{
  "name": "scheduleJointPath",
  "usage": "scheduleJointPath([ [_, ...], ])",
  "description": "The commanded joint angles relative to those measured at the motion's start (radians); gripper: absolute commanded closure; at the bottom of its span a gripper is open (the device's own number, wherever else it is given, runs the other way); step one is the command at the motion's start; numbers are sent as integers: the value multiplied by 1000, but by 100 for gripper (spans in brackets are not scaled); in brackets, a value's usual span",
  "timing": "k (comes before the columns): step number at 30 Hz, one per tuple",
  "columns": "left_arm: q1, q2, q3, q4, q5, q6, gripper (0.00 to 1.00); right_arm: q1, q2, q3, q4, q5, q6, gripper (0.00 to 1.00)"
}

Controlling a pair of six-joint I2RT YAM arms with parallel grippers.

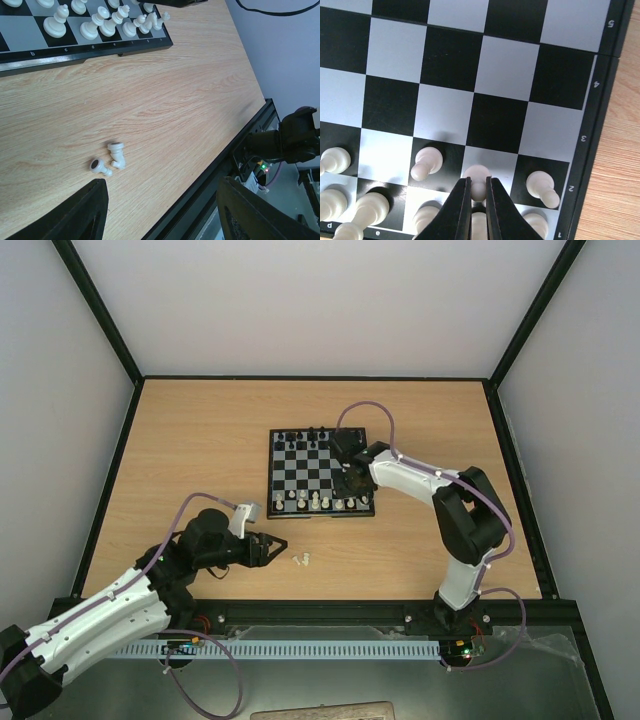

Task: Set up the chess pieces on the board
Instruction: Place the chess piece on the chessboard.

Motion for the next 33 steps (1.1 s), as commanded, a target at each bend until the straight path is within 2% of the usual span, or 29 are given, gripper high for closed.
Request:
scheduleJointPath([
  [1, 10, 0, 1, 9, 21, 16, 38, -4, 30, 28, -21, -14, -16, 94],
  [12, 14, 11, 0, 12, 36, 21, 38, -5, 46, 24, -22, -10, -17, 93],
  [17, 17, 15, 1, 12, 38, 23, 38, -5, 40, 25, -26, -11, -18, 89],
  [22, 21, 22, 1, 15, 41, 25, 38, -5, 17, 25, -28, -10, -20, 79],
  [26, 24, 26, 2, 16, 44, 25, 38, -5, 8, 30, -35, -14, -21, 77],
  [33, 28, 37, 2, 16, 33, 22, 38, -5, -129, 9, -21, -41, -12, 77],
])
